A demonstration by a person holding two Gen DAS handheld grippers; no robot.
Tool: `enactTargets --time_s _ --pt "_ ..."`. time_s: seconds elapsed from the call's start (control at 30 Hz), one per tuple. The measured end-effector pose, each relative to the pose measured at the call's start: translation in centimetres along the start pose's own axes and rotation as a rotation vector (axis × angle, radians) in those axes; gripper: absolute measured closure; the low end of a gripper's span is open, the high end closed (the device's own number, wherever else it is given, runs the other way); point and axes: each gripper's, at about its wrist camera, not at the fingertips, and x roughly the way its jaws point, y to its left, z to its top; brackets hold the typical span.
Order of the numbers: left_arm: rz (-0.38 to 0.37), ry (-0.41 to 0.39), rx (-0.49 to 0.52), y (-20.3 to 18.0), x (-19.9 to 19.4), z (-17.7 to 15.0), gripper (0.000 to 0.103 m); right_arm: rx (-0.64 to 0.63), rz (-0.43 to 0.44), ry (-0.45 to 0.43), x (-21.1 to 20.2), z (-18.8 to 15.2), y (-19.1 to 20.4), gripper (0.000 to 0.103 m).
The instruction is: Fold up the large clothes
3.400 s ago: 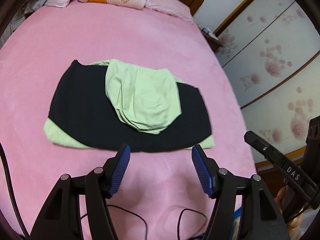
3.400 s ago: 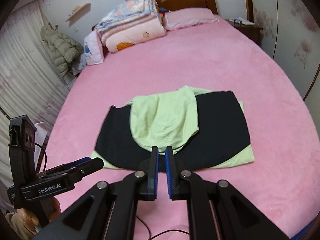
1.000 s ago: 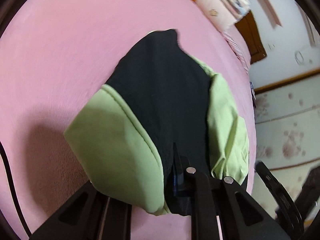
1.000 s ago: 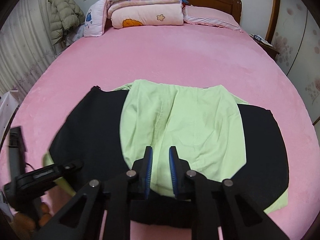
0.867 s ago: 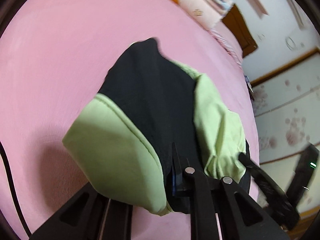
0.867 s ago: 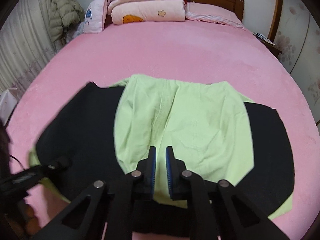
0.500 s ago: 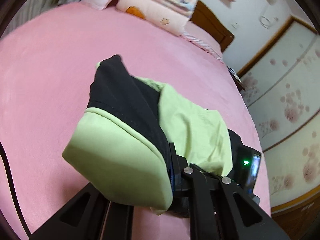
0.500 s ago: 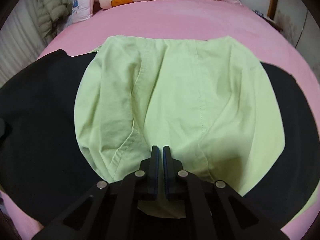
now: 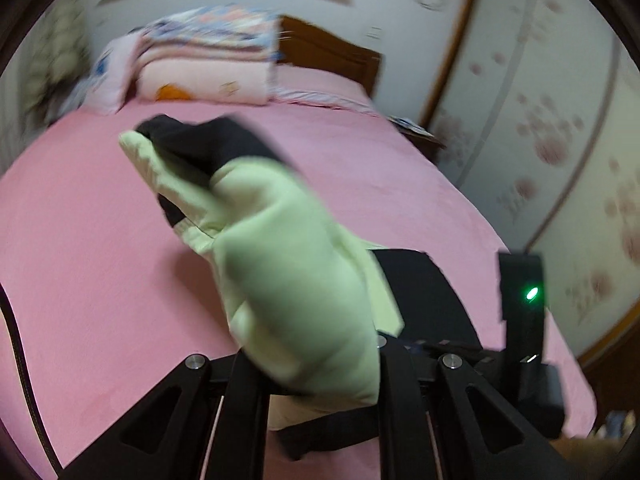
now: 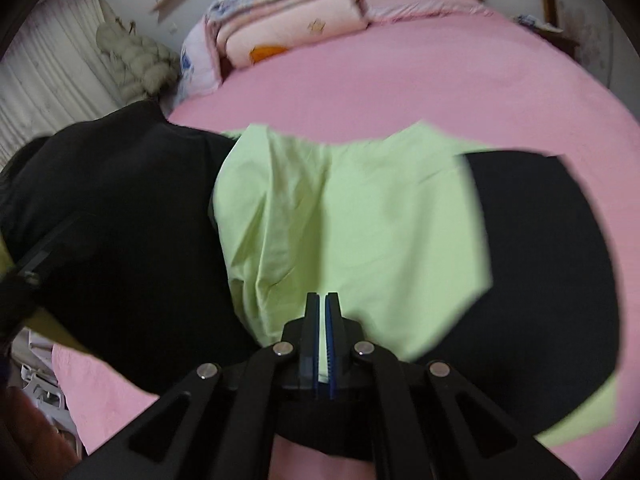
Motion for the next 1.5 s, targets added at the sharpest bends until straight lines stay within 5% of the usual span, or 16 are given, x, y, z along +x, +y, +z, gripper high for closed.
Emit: enactTargets --time_s 0.17,0.33,0.5,0.6,0.73,0.83,0.9,0.93,1.0,1.03,1.27,1.43,1.47,1.5 --pt "-0.056 0.035 0.172 -7.3 2.7 -0.9 0.094 0.07 -0.093 -0.055 -5.3 -1.2 -6.6 0.1" --pt "-0.1 0.183 0.302 -12.4 8.2 -4.2 0.094 0.145 -0.202 -0.034 -7.0 -3.0 -12.5 0.1" --pt "-0.075 0.356 0.316 -13.0 13.5 -7.4 0.093 0.18 -0.255 0.02 -6.9 -4.9 -15.4 0.1" --pt "-0.084 0.384 0.296 -12.3 14.5 -7.5 0.09 0.193 -0.254 0.035 -6.8 -5.4 -16.2 0.1" --pt "-0.17 0.428 0.24 -11.5 13.7 -6.4 0.059 0.243 -0.204 0.035 -7.6 -4.8 -16.9 0.1" --pt "-0.235 0.423 0.198 -11.0 10.9 -6.0 0.048 0.306 -0.135 0.037 -8.6 -4.0 -17.4 0.097" --pt "-0.246 0.395 0.194 -10.9 8.2 -5.8 0.044 0.341 -0.086 0.015 -9.4 -3.0 -17.3 0.077" --pt "-0.236 0.37 0.187 -10.4 6.9 -5.4 0.039 0.354 -0.064 0.001 -10.0 -2.6 -17.2 0.069" --pt "-0.197 0.329 0.17 -9.9 4.7 -5.6 0.037 0.366 -0.041 -0.008 -10.3 -1.8 -17.0 0.039" --pt "-0.162 0.299 0.141 -8.7 3.9 -5.2 0.037 0.369 -0.033 0.002 -10.1 -1.5 -16.9 0.037" --pt "0.143 0.264 -0.043 -0.2 6.1 -2.4 0.036 0.304 -0.007 0.144 -5.5 -0.3 -15.0 0.037" --pt "0.19 0.298 -0.132 3.9 8.3 -3.0 0.036 0.219 -0.088 0.192 -2.2 0.4 -13.4 0.037" --pt "0.191 0.304 -0.141 4.3 8.7 -3.1 0.036 0.204 -0.109 0.204 -1.7 0.4 -13.2 0.043" --pt "0.187 0.315 -0.148 4.7 9.1 -3.3 0.036 0.187 -0.123 0.205 -1.4 0.4 -13.0 0.068"
